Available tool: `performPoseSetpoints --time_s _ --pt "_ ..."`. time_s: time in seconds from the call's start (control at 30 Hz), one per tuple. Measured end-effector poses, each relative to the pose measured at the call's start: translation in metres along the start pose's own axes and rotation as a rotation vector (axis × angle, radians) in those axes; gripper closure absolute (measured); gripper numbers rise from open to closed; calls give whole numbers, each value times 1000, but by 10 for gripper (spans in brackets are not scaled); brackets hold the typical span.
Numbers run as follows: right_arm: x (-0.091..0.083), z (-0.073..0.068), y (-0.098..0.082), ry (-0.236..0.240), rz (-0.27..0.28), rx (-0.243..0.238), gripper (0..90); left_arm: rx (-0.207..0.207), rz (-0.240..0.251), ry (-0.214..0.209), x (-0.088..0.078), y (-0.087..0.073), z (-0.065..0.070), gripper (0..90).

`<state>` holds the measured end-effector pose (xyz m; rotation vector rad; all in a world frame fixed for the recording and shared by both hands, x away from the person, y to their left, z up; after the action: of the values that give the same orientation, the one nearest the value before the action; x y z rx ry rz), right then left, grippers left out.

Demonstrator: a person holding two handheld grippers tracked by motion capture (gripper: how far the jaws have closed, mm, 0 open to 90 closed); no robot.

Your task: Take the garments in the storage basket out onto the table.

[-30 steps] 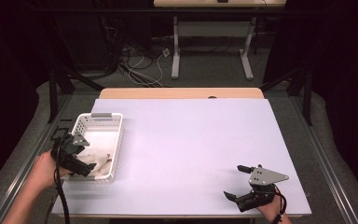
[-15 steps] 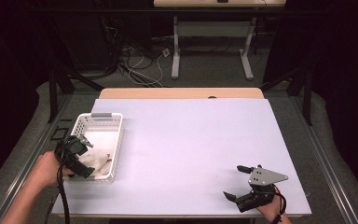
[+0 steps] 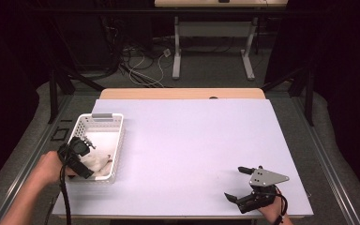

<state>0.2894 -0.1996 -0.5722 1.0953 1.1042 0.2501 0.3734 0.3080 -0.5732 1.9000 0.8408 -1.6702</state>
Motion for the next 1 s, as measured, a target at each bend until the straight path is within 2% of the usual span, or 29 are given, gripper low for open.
performPoseSetpoints --time_s 0.17,0.33,0.47,0.8,1.0 --pt "0 0 0 -1 1 0 0 5 -18 -17 2 1 2 269" --pt "0 -1 0 -2 1 3 0 1 -39 -20 4 2 3 330" --pt "0 0 0 -8 0 1 0 -19 -62 -17 6 3 2 378" --pt "0 -1 0 -7 -3 7 0 -4 -49 -21 3 3 5 591" --pt "1 -1 -1 -7 -5 6 0 2 -37 -17 0 2 5 648"
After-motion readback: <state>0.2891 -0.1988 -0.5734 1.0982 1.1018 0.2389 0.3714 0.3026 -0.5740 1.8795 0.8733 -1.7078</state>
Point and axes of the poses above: each handheld gripper's, and its own axes: x roughly forward along the jaws, y roughly out of its top, z roughly to its right, the point moved 8 cm from there along x, roughly forward along the jaws, and after that the axes turned 8 degrees about -z, right-handed, at the moved point
